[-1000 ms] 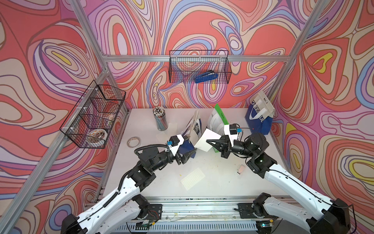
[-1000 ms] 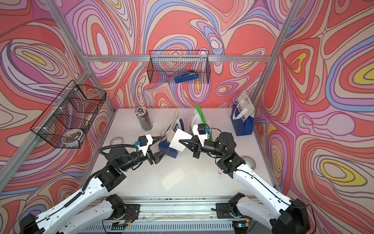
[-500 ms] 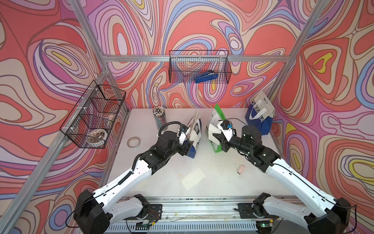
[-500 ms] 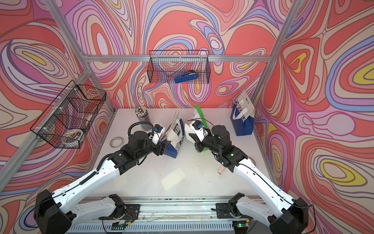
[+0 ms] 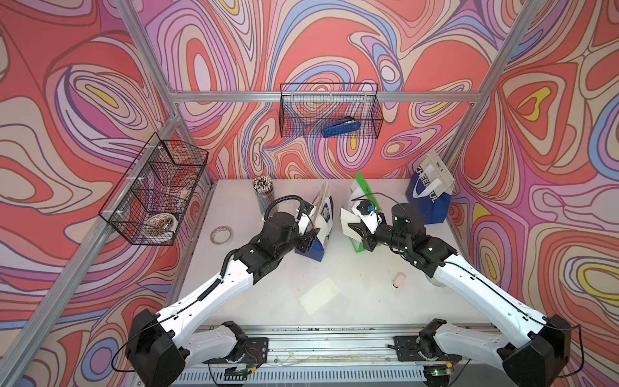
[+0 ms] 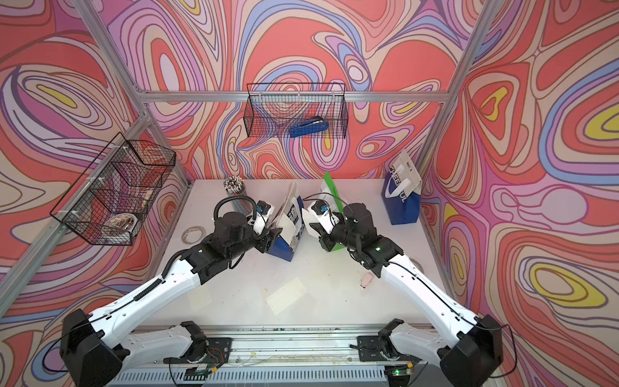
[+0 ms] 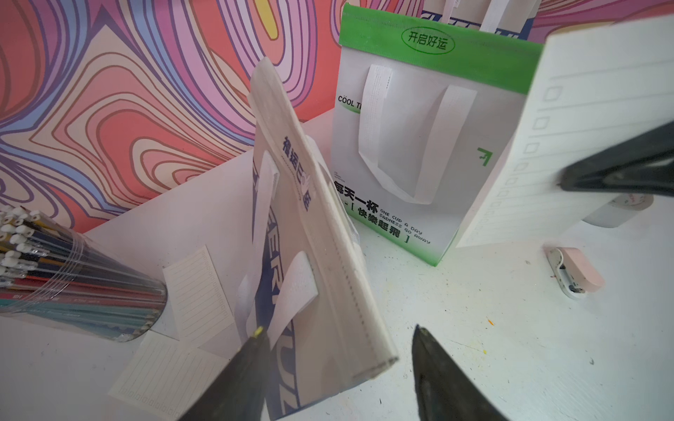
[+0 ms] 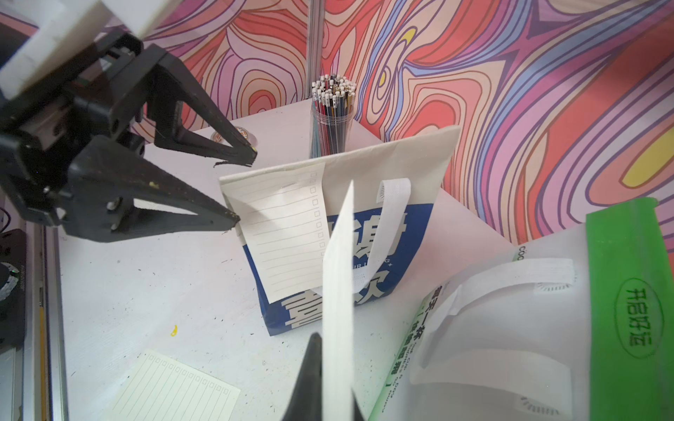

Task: Staple the receipts to the bags
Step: Adjust the takeout bag at the center of the board.

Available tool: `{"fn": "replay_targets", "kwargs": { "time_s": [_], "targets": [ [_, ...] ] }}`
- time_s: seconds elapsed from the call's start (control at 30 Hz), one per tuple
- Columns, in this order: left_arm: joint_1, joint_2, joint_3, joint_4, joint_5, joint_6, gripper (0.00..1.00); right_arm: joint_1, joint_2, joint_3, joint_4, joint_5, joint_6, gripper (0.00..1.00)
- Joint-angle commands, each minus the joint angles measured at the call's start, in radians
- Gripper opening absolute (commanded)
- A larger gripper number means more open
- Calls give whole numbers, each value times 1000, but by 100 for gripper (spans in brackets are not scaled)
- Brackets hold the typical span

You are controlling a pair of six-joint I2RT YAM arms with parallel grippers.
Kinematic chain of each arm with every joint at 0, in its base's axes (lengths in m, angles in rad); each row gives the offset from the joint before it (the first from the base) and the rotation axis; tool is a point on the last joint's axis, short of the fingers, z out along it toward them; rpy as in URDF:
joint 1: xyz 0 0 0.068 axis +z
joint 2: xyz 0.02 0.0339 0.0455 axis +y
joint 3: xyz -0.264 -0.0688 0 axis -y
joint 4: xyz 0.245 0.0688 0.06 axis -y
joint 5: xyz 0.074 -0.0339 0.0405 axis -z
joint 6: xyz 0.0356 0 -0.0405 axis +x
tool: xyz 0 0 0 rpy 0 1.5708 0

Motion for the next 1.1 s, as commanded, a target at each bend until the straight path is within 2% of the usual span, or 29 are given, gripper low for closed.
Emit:
{"fn": "replay_targets", "kwargs": {
  "time_s": [0.0,0.07,0.13,0.2,0.33,0.4,0.57,0.63,0.7,0.77,0.83,0.87,1.0,1.07],
  "targets": [
    [5,27,22,26,21,-38,66,-7,-1,15,-13,-22,-17,0],
    [5,43,31,21,11,-47,60,-6,-2,15,-12,-18,-20,0],
    [8,48,37,21,-17,-46,46,-6,-4,11,-13,-15,-24,0],
    [14,45,38,21,-43,-35,37,-7,-5,8,-22,-11,-29,0],
    [37,23,34,10,1,41,2,-7,16,32,-85,-53,-75,0],
    [68,11,34,-1,64,65,0,-7,24,40,-104,-76,-91,0],
    [171,-49,16,-31,314,134,0,-7,24,40,-99,-134,-120,0],
    [213,-78,16,-76,447,202,0,-9,27,42,-97,-179,-137,0],
    [252,-97,24,-139,523,248,0,-13,34,43,-101,-236,-153,0],
    [316,-114,21,-208,671,296,0,-16,43,43,-104,-311,-176,0],
    [383,-135,-5,-235,876,345,0,-20,52,37,-99,-414,-203,0],
    [397,-151,-28,-222,929,361,0,-22,59,29,-86,-474,-211,0],
    [429,-176,-102,-169,959,423,0,-30,104,22,-60,-606,-198,0],
    [445,-167,-122,-201,957,530,0,-31,119,13,-43,-618,-191,0]
  ]
}}
